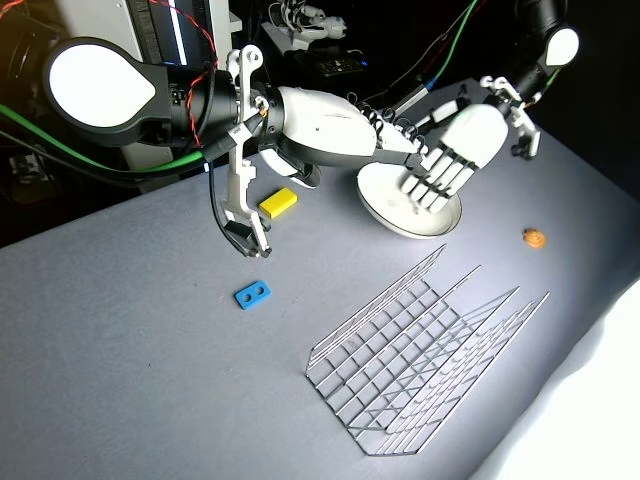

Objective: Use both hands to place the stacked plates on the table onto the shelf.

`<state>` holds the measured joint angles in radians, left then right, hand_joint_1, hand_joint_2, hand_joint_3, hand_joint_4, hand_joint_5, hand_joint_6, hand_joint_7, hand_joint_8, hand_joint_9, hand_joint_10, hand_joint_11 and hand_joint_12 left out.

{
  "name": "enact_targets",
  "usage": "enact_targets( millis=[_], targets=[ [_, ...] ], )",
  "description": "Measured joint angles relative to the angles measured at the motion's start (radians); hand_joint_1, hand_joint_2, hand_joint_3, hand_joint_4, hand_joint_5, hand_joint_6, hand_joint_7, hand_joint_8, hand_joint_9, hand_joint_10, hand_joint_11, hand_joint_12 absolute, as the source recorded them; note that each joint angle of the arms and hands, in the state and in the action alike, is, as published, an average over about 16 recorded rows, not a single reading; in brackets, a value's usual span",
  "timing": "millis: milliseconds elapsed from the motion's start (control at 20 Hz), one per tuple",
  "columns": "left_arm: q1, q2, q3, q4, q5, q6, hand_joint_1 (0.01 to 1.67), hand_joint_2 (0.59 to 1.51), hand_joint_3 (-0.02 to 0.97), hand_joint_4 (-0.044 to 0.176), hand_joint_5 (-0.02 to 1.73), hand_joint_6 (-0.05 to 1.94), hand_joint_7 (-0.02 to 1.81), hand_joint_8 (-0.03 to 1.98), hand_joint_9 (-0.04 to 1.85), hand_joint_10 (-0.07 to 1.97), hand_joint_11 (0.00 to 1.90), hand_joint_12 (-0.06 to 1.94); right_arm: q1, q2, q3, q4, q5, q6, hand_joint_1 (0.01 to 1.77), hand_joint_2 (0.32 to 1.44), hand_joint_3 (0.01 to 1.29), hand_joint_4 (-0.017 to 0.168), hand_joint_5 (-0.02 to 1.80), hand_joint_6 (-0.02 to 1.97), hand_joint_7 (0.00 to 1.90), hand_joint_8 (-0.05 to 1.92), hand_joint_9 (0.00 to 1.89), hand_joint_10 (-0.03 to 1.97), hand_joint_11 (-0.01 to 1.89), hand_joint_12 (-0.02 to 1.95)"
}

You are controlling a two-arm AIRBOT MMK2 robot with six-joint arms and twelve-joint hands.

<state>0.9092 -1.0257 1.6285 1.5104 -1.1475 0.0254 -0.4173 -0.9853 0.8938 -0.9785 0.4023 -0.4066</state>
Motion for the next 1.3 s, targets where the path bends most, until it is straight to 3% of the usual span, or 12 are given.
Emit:
enact_targets(
  millis=[250, 450, 800, 1300],
  targets=[
    [-0.026, -0.009, -0.046, 0.001, 0.022, 0.0, 0.02, 1.122, 0.019, -0.002, 0.0, -0.01, -0.01, -0.02, 0.01, 0.0, 0.02, 0.0, 0.001, -0.034, 0.014, 0.001, -0.011, -0.016, 1.05, 1.02, 0.02, 0.008, 0.07, 0.02, 0.05, 0.01, 0.06, 0.01, 0.02, 0.52],
    [-0.032, -0.014, -0.059, -0.006, 0.029, 0.0, 0.02, 1.122, 0.02, -0.003, 0.0, -0.02, -0.01, -0.02, 0.01, -0.01, 0.02, 0.0, 0.001, -0.076, 0.034, 0.003, -0.032, -0.039, 1.1, 1.01, 0.02, 0.008, 0.07, 0.02, 0.06, 0.01, 0.08, 0.01, 0.02, 0.62],
    [-0.017, -0.023, -0.037, -0.027, 0.016, 0.0, 0.02, 1.121, 0.02, -0.001, 0.0, -0.02, -0.01, -0.02, 0.01, -0.01, 0.02, -0.01, -0.003, -0.154, 0.073, 0.007, -0.086, -0.072, 1.18, 0.98, 0.02, 0.008, 0.08, 0.02, 0.07, 0.01, 0.11, 0.01, 0.01, 0.73],
    [0.001, -0.027, -0.011, -0.044, -0.002, -0.005, 0.02, 1.124, 0.02, 0.0, 0.0, -0.01, -0.01, -0.02, 0.02, 0.0, 0.02, -0.01, -0.033, -0.243, 0.124, 0.014, -0.138, -0.131, 1.16, 0.98, 0.02, 0.008, 0.07, 0.02, 0.07, 0.01, 0.09, 0.01, 0.01, 0.66]
  ],
)
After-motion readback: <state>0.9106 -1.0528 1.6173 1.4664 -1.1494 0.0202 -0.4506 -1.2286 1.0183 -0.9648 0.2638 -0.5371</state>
